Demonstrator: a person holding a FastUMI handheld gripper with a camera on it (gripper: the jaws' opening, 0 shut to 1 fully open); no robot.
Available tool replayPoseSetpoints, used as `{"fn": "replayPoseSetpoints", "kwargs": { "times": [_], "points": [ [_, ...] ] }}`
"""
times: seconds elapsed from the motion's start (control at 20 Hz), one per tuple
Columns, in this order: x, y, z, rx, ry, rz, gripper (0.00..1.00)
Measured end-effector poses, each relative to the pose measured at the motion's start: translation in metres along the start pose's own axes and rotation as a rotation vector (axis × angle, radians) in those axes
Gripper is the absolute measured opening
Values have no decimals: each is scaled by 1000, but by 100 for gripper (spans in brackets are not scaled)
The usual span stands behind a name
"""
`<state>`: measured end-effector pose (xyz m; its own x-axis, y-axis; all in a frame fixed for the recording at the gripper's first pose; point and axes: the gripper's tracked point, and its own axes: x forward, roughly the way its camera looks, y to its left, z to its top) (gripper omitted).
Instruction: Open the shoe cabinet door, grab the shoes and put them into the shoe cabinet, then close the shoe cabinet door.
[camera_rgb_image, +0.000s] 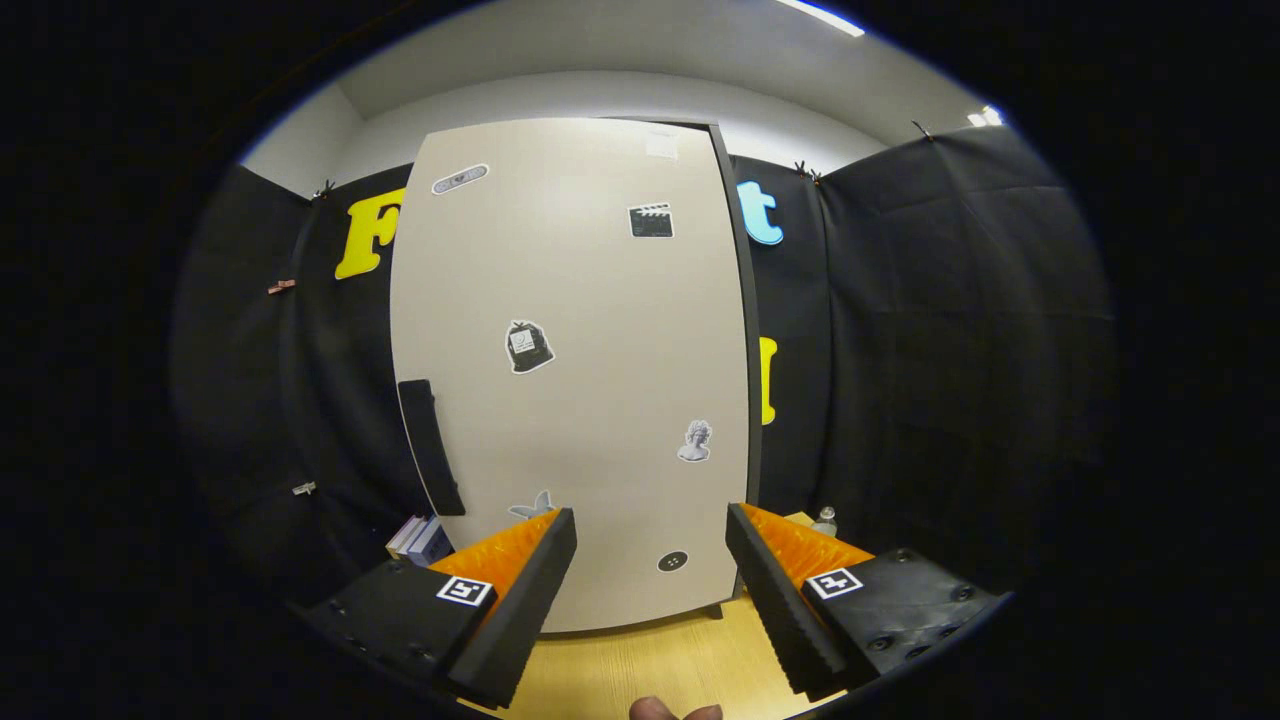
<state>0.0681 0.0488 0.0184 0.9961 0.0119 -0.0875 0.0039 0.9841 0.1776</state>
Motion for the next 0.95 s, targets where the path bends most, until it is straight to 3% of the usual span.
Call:
{"fn": "replayPoseSetpoints", "kwargs": {
  "times": [0.95],
  "points": [
    [1,1,-2,-16,-2,7,98]
  ]
}}
